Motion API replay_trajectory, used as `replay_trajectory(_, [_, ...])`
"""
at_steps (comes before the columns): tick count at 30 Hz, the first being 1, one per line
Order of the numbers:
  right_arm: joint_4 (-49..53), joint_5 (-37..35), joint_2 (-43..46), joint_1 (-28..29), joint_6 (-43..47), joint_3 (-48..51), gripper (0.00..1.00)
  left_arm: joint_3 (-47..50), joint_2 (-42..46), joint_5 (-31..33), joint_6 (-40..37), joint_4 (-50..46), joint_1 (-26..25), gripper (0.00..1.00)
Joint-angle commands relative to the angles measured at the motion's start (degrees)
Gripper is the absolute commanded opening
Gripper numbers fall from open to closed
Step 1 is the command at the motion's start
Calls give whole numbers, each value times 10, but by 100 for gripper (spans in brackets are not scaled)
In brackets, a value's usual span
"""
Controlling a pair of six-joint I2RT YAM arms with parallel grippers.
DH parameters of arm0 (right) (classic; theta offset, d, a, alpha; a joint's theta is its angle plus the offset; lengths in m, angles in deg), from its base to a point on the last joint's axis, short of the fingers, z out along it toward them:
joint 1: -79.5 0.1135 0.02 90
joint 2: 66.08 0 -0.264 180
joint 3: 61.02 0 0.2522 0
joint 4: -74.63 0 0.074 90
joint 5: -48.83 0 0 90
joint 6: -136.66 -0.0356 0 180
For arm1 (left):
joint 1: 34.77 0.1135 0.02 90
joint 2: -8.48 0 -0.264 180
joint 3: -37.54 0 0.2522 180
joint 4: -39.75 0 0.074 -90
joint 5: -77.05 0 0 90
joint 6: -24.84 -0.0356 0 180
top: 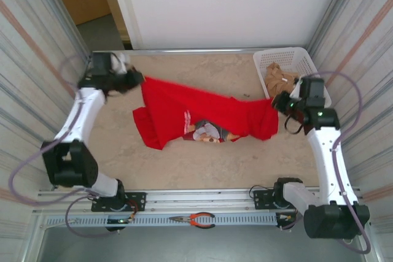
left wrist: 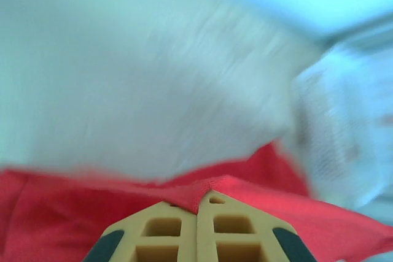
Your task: Fold the inside-out t-shirt
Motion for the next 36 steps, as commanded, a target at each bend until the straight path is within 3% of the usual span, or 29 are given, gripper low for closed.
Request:
replay_trajectory(1, [-14,69,-22,-31,-8,-114,0,-108,66,-100,75,-3,56,0])
replay_trajectory(7, [-36,143,-28,-66,-63,-234,0,-164,99,-175,195,82,128,0])
replay_trajectory(12, [-69,197,-2,-85,-94,-244,0,-148,130,-187,212,94,153,0])
replay_trajectory(16, [-91,222,20,-104,-128,-263,0,-142,166,-170,222,101,155,0])
replay_trajectory(24, [-98,199,31,-126,-148,-394,0,-168,175,-107,250,106,155,0])
replay_trajectory(30, [-145,194,-27,-126,-157,-325,0,-52,140,-37,288,171,159,0])
replay_trajectory(36, [-188,224,-128,-126,-183,-324,0,-79,43,-39,305,186,152,0])
